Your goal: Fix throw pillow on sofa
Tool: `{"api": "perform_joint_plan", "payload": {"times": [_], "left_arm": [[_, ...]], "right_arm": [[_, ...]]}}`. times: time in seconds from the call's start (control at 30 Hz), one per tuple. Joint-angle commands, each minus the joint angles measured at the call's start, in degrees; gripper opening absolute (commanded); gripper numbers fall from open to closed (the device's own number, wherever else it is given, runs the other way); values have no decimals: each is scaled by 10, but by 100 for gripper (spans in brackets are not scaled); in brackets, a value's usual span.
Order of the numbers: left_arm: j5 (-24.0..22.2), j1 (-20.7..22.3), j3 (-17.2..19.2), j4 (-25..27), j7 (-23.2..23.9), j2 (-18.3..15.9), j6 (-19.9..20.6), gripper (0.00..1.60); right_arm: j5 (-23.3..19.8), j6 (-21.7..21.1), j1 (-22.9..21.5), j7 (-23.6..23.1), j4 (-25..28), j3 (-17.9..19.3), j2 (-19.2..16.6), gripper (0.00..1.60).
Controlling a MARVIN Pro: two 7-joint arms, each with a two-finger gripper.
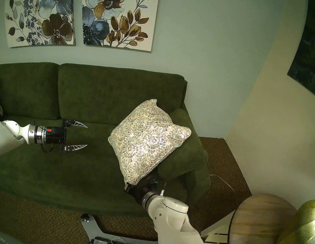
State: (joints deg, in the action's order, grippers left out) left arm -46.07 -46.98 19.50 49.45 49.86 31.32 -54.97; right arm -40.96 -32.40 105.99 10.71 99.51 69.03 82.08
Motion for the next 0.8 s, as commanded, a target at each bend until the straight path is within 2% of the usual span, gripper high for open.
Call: {"api": "perform_joint_plan", "payload": {"times": [0.0,0.07,0.23,0.6,0.73,0.77], "left_arm": [[-16,20,-5,-1,62,3,0,160],[-16,21,-8,0,58,2,0,160],[-19,26,-17,0,57,2,0,160],[-33,37,-36,-4,61,2,0,160],[-35,42,-48,-3,53,1,0,160],[-40,42,-46,-6,64,2,0,160]], "right_arm": [[17,41,-50,-9,-48,-8,20,160],[24,50,-65,4,-69,-14,27,160],[28,76,-88,-8,-115,-14,38,160],[46,134,-115,-24,-173,-23,45,160],[42,126,-123,-29,-184,-23,44,160],[41,121,-128,-31,-192,-24,46,160]]}}
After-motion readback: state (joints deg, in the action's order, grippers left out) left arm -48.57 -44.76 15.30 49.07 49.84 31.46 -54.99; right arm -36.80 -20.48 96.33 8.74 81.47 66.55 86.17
